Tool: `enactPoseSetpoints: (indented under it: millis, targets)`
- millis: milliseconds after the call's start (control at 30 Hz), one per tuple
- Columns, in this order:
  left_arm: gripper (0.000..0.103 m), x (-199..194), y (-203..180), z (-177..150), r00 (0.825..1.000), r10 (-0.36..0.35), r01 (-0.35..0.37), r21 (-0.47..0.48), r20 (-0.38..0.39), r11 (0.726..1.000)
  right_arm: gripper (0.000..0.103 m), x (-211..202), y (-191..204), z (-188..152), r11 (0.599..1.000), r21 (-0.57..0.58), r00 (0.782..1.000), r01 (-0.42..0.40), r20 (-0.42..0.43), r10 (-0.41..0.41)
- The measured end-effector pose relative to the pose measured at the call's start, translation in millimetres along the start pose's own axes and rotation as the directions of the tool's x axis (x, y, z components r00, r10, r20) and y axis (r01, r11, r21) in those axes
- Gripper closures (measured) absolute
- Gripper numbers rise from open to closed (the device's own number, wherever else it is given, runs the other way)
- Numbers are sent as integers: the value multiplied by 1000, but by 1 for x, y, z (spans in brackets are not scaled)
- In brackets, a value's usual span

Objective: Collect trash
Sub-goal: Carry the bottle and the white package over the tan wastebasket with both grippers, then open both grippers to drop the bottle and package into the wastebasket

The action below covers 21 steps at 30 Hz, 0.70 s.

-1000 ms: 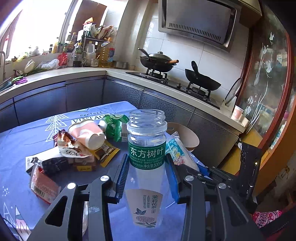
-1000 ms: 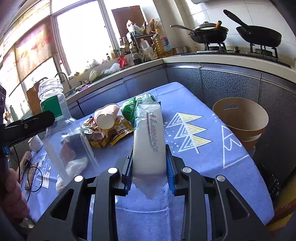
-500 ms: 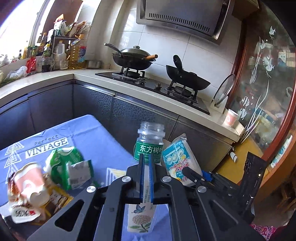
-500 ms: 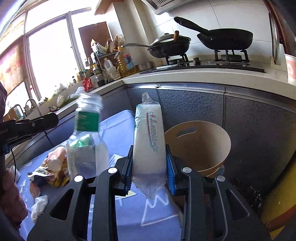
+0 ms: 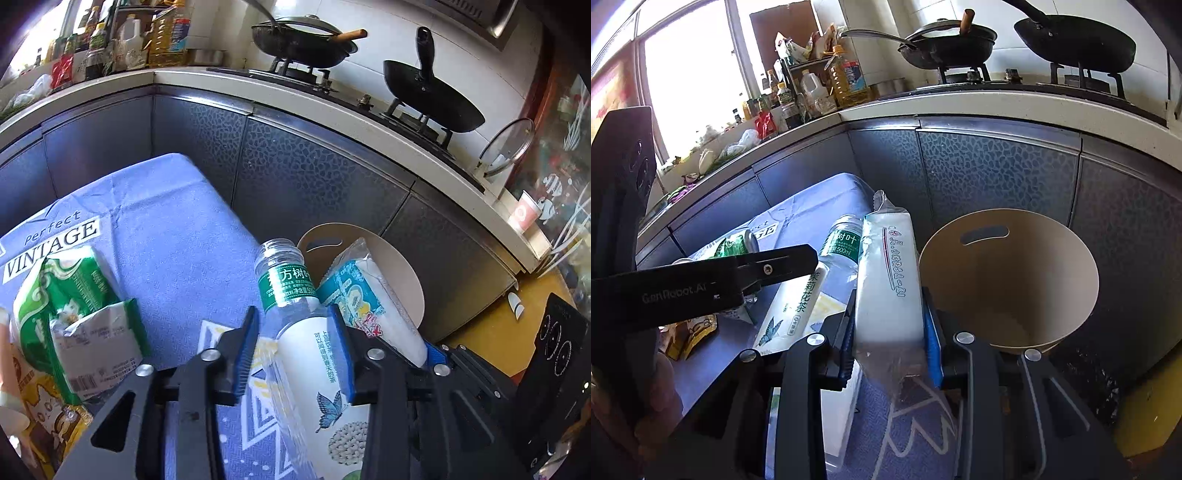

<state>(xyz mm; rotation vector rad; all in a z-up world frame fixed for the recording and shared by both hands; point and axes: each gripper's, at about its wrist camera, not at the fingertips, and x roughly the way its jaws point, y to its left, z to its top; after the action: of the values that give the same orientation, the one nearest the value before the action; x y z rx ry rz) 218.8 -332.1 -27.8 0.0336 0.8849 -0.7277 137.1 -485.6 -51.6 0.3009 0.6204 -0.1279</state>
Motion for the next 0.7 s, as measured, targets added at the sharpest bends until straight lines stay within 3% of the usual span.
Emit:
enactPoseSetpoints:
  millis: [33, 67, 100, 267, 333, 367, 500, 700]
  targets:
    - [42, -1, 3, -2, 1000, 8, -9, -20, -24, 1000, 73, -2, 2, -3, 1000, -2, 1000, -5, 2, 5]
    - [14, -4, 6, -4, 999, -1, -1, -44, -40, 999, 73, -2, 3, -4, 1000, -3, 1000, -6, 5, 6]
    - [4, -8, 9, -7, 999, 0, -3, -73, -41, 997, 73, -3, 4, -4, 1000, -2, 1000, -12, 7, 12]
    - [4, -7, 14, -22, 991, -47, 28, -149, -125, 988, 73, 0, -6, -10, 989, 98, 994, -108, 2, 109]
    - [30, -4, 17, -27, 987, -92, 67, -182, -134, 981, 73, 0, -16, -13, 976, 160, 989, -149, 4, 151]
    - [35, 0, 18, -29, 983, -116, 88, -188, -145, 978, 73, -2, -21, -14, 972, 178, 988, -152, 14, 152]
    - [42, 3, 13, -24, 985, -124, 103, -167, -122, 981, 73, -15, -33, -11, 976, 184, 992, -116, 64, 106]
    - [44, 33, -15, 15, 981, -158, 144, -123, -115, 982, 73, -10, -69, 1, 970, 241, 998, -25, 65, 10]
